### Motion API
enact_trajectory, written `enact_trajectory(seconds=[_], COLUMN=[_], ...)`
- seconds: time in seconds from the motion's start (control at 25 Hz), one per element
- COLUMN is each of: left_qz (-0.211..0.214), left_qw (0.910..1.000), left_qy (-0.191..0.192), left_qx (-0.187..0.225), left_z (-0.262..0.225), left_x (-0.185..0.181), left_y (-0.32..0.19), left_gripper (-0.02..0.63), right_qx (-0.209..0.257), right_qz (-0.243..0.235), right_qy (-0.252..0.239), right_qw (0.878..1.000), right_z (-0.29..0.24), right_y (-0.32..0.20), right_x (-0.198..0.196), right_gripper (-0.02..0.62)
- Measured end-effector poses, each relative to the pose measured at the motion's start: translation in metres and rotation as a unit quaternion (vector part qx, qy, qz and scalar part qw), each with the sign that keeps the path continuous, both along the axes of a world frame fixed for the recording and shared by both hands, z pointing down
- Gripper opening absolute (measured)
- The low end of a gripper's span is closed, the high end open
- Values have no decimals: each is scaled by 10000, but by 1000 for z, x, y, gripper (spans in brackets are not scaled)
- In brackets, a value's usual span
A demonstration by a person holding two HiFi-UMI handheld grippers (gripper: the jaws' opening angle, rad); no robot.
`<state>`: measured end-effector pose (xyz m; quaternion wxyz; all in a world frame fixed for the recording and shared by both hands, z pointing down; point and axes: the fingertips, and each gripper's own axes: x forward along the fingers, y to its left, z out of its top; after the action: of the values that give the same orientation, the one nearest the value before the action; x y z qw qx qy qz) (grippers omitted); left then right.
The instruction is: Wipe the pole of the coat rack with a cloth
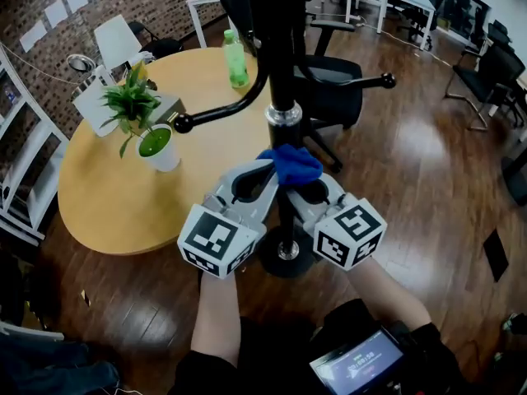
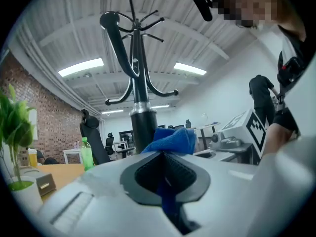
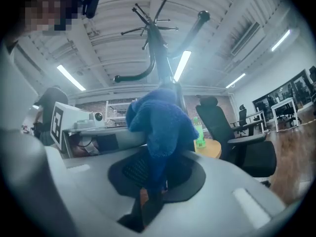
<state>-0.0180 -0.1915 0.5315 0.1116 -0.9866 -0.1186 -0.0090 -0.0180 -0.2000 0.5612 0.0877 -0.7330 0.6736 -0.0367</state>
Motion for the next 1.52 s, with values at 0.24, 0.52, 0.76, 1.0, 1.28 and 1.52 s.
enact_trajectory(seconds=[0.24, 0.52, 0.76, 1.0, 1.28, 1.52], left_qz=[-185, -323, -312, -406, -516, -435], left_qw=[9995, 9990, 9981, 9940, 9726, 9470], left_qy=[259, 197, -456, -939, -2237, -3107], left_qx=[76, -259, -285, -385, -369, -691], left_z=[119, 266, 360, 438, 564, 634], left_x=[3, 2, 4, 4, 1, -2], left_y=[2, -2, -9, -16, -13, 0], left_gripper=[5, 5, 5, 5, 5, 5], right_qx=[149, -538, -1057, -1773, -3060, -3927], right_qz=[98, 201, 231, 177, 510, 531], right_qy=[155, 276, -17, -138, -681, -705], right_qw=[9997, 9980, 9941, 9839, 9482, 9154], right_z=[123, 269, 364, 443, 561, 623], right_y=[1, -3, -9, -13, -1, 12], right_x=[2, 2, 1, 0, 4, 4], right_gripper=[52, 52, 52, 52, 52, 52])
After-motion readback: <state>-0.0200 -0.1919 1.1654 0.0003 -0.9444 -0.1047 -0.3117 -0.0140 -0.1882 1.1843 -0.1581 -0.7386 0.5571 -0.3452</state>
